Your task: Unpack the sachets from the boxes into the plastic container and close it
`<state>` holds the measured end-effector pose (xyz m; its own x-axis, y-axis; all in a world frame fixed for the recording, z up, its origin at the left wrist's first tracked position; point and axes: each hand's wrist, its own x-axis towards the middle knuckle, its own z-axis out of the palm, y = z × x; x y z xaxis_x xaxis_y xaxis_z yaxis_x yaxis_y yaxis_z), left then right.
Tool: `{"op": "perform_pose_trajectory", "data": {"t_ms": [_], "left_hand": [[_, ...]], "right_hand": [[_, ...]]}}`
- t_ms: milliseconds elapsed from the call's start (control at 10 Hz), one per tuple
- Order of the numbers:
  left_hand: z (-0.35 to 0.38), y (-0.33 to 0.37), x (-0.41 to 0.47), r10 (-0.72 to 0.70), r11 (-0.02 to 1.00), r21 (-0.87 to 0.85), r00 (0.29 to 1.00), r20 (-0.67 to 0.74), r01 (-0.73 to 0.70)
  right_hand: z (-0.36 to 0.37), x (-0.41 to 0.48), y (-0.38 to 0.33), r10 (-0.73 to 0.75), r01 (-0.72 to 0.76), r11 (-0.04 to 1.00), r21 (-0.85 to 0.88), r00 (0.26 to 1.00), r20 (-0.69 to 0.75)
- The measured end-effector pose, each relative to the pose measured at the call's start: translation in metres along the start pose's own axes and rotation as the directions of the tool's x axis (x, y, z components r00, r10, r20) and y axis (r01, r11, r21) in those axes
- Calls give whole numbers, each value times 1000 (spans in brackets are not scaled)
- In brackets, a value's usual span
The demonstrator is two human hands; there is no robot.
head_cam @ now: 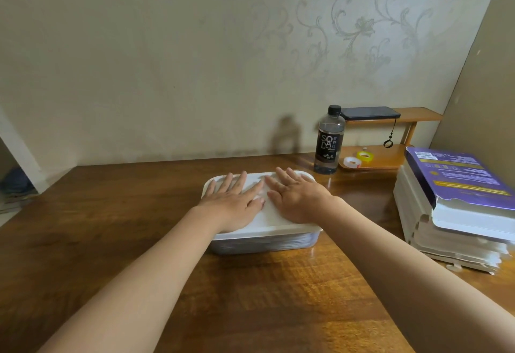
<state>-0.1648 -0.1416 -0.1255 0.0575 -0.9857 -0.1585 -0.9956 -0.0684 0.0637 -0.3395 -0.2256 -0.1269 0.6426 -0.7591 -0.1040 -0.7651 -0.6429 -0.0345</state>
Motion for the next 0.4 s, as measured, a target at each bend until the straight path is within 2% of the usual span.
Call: {"op": "perform_pose_trajectory", "data": {"t_ms": [100,200,300,400], "left_hand": [[1,0,-1,1,1000,-27,999,-53,-2],[-6,2,-8,-14,994,-109,981,-195,-8],[-14,0,-17,-75,950,-310,949,-307,-26],[-33,0,-20,-135,882,-470,942,-307,-27]], "right_hand": [[1,-2,-2,7,-6,1000,28,999,-31],[-5,-6,-4,21,-16,997,74,997,-77],[-14,-7,-3,103,-70,983,171,976,-190],[-37,-6,3,242,-154,926,345,943,-227]]}}
